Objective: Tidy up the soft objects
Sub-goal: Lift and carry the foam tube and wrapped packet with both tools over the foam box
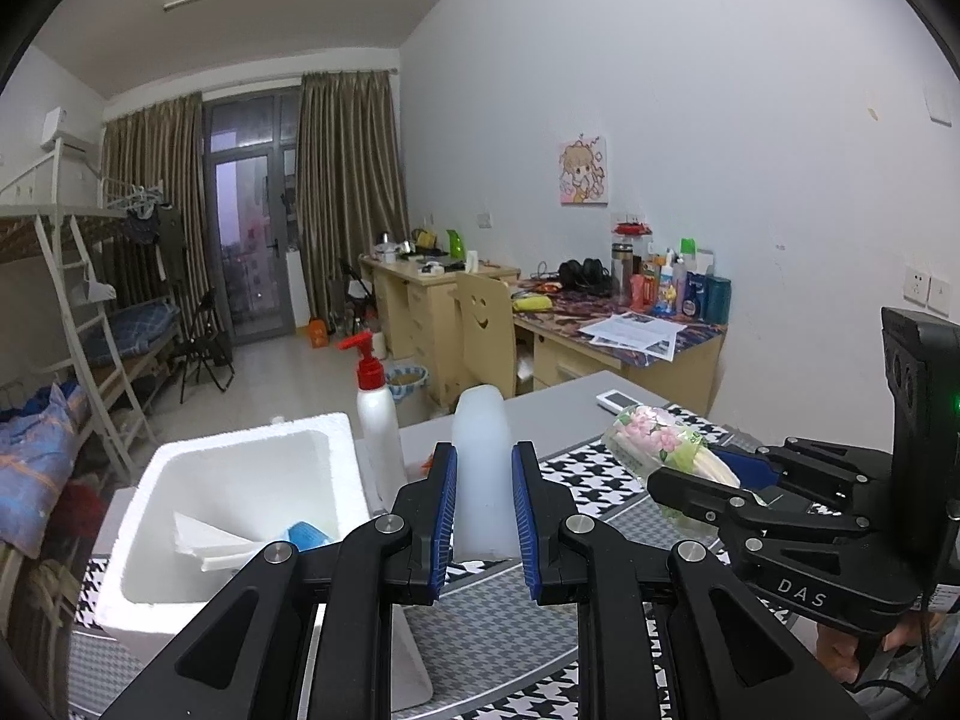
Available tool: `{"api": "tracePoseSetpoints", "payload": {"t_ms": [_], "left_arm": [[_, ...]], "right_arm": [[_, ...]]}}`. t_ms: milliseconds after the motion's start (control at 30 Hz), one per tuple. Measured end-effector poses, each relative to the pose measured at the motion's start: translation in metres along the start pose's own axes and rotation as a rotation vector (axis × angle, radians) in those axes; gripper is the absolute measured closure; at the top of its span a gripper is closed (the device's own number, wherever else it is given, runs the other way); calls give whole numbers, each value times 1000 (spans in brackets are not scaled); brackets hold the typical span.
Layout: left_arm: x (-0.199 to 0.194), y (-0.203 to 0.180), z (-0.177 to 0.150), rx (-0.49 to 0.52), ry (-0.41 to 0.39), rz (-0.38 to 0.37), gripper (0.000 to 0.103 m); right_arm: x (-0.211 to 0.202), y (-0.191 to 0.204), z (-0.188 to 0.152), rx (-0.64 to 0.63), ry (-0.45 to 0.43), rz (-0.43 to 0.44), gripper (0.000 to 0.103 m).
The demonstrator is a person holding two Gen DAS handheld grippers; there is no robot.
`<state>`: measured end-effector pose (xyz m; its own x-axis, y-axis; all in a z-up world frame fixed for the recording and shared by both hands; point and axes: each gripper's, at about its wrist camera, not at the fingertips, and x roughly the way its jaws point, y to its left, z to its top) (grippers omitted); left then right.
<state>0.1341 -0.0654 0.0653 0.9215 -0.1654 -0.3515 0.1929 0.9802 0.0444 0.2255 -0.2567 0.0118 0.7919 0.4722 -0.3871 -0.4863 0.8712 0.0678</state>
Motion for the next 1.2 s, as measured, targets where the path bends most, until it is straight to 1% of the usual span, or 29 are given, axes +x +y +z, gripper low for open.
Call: {"api": "tracePoseSetpoints", "payload": {"t_ms": [267,533,833,1200], "left_arm": [[-7,13,10,-12,-37,35,83],[-12,24,14,-21,-56,68,83],[-19,40,13,-44,-74,111,83],[-26,60,6,-62,-79,163,83]], "right_arm": [[1,8,7,-7,-17,21,67],[4,20,16,-22,-32,46,67],[9,35,23,-46,-35,68,67],[18,52,31,-42,-31,112,67]]}}
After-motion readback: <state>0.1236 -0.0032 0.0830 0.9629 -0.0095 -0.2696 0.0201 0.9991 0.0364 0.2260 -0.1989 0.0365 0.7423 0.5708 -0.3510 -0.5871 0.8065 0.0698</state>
